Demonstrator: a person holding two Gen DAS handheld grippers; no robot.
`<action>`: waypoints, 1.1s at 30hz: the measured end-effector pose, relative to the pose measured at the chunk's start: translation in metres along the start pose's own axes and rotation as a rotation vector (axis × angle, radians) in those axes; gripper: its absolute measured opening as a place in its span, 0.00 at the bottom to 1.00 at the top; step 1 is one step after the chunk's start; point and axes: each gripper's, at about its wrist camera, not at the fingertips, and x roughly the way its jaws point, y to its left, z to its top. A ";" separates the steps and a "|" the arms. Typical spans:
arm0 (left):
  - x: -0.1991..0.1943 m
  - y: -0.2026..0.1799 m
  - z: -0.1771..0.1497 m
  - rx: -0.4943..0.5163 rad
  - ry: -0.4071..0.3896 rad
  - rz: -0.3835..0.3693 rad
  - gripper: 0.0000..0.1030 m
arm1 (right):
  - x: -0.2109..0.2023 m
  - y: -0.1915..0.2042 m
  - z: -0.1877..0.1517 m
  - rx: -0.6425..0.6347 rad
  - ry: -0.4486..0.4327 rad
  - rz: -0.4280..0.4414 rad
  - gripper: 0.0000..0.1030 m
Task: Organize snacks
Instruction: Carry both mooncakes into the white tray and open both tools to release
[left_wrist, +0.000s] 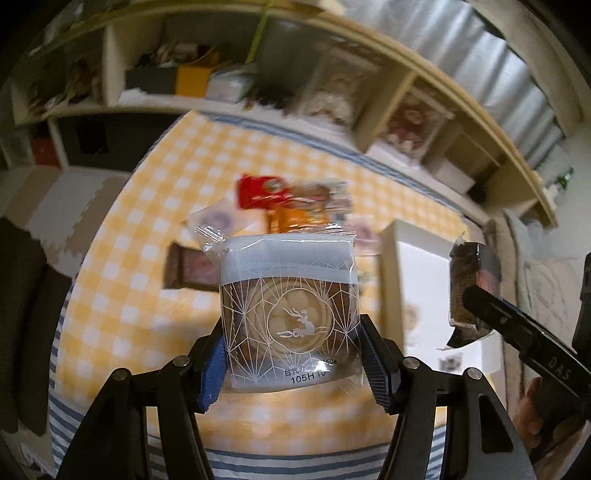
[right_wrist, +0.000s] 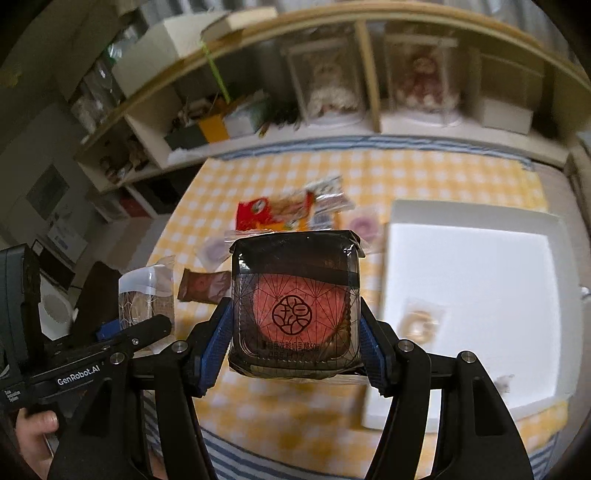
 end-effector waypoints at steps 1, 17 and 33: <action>-0.005 -0.009 -0.001 0.018 -0.005 -0.004 0.60 | -0.010 -0.008 0.000 0.007 -0.013 -0.009 0.62; 0.010 -0.148 -0.018 0.187 0.014 -0.140 0.60 | -0.097 -0.141 -0.018 0.129 -0.107 -0.161 0.62; 0.143 -0.260 -0.054 0.191 0.149 -0.392 0.60 | -0.120 -0.273 -0.067 0.253 -0.079 -0.282 0.62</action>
